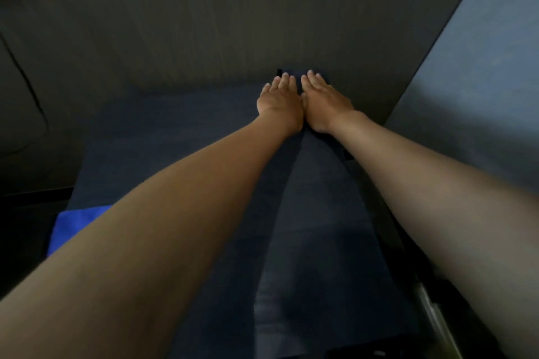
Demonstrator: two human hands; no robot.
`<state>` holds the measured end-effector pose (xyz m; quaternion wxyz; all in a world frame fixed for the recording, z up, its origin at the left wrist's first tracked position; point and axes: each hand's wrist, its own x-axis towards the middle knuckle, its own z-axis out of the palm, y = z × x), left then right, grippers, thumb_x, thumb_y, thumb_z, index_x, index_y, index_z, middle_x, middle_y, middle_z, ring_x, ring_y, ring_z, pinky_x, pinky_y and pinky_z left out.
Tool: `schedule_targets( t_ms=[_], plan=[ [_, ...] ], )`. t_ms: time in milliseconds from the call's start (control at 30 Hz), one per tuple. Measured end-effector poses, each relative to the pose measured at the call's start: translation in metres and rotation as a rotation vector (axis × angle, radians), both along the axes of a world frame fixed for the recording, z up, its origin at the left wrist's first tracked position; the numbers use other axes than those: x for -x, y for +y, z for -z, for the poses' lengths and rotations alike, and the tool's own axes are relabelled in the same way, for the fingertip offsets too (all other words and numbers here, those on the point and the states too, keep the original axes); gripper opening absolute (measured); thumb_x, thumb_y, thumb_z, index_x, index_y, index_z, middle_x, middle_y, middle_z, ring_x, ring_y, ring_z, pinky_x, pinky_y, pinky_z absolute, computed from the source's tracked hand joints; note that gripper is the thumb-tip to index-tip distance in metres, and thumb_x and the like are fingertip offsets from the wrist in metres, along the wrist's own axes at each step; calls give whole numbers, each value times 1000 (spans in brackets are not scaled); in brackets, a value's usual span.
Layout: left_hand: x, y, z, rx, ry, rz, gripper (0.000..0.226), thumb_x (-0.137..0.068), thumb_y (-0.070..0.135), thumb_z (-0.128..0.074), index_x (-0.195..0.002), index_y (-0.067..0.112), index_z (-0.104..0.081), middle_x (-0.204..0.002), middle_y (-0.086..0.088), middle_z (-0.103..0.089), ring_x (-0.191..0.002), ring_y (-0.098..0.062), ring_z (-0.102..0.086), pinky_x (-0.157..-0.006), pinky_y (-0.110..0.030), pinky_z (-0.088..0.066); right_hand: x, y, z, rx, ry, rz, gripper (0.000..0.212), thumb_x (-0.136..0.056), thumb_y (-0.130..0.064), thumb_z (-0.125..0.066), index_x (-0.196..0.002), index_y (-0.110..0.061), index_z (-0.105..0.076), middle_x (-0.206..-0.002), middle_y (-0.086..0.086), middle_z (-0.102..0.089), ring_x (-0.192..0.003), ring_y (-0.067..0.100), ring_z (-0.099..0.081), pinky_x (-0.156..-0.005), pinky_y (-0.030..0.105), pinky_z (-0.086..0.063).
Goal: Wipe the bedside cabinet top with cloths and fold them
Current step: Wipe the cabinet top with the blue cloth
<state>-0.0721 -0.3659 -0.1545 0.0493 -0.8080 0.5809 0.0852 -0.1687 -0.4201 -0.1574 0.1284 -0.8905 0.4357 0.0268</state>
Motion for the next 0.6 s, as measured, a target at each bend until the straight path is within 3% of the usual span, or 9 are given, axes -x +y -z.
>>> schedule_targets(
  t_ms=[267,600],
  plan=[
    [22,24,0,9,32,4,59,-108,35,-13,-157,8,4,-166,-7,7,-153,-21,3,-125,-37,-3,24,21,-1,-46,-59,4,58,-107,-32,-20,-158,-10,-3,-166,6,5,-153,20,-1,-124,39,-6],
    [107,148,-3,-6,3,-28,58,-108,31,-11,-156,7,11,-165,-7,12,-153,-21,7,-125,-37,-1,106,142,-2,12,-2,-31,57,-108,-27,-18,-157,-5,-2,-166,11,5,-153,21,4,-124,38,-4]
  ],
)
